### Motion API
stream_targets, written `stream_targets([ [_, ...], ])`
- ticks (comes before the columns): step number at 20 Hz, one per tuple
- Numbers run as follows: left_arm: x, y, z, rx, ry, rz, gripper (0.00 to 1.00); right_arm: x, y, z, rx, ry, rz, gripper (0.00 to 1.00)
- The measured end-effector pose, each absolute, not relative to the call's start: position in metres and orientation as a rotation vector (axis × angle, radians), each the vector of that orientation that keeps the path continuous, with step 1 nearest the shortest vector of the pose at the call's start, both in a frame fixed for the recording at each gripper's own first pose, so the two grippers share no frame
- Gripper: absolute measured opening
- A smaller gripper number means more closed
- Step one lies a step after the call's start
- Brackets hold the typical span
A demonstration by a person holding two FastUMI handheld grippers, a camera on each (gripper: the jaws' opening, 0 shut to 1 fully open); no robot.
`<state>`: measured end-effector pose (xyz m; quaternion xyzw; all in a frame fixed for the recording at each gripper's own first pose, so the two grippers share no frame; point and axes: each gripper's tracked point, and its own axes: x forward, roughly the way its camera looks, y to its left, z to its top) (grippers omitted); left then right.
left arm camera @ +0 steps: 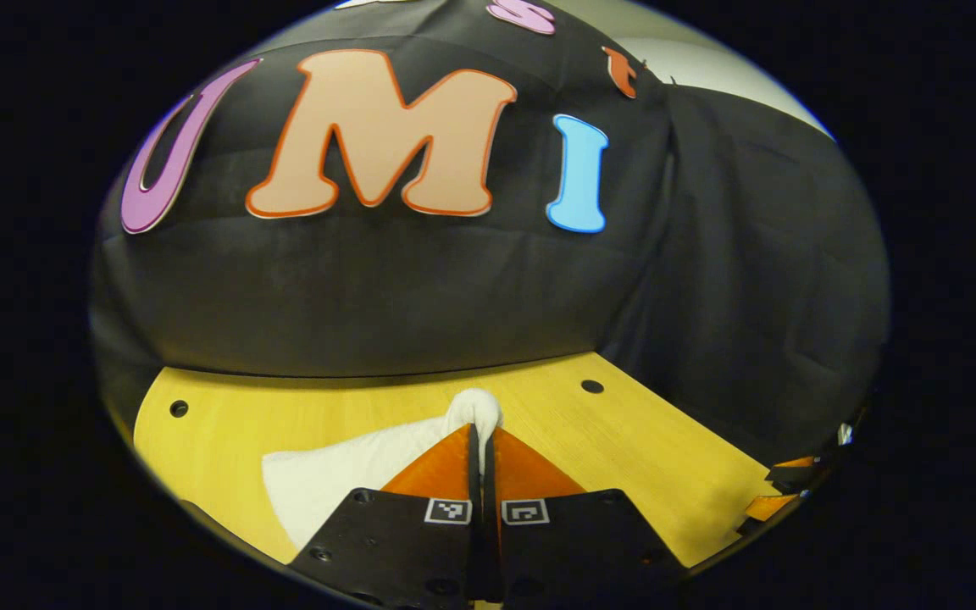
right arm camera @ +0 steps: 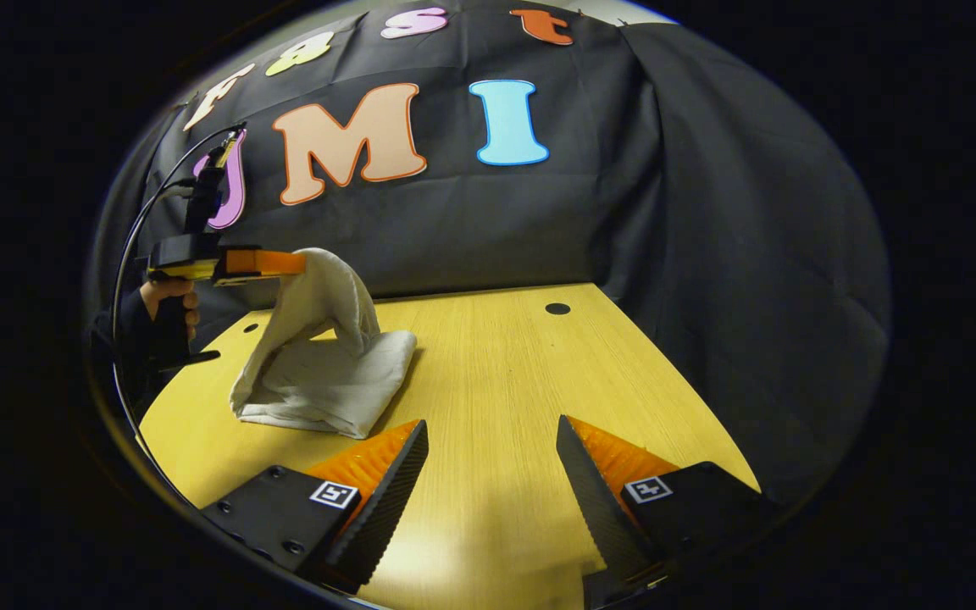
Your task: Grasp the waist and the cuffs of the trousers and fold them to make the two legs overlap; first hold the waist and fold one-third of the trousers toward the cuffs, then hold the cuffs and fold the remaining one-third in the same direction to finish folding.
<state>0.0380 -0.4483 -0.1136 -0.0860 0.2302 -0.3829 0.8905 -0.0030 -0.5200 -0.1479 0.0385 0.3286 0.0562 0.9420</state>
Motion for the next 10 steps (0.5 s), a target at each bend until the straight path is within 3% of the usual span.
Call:
stream_targets([
  [10, -0.045, -0.489, -0.212, -0.047, 0.631, -0.871, 0.00, -0.007, -0.550, -0.152, 0.065, 0.673, 0.111, 0.98],
])
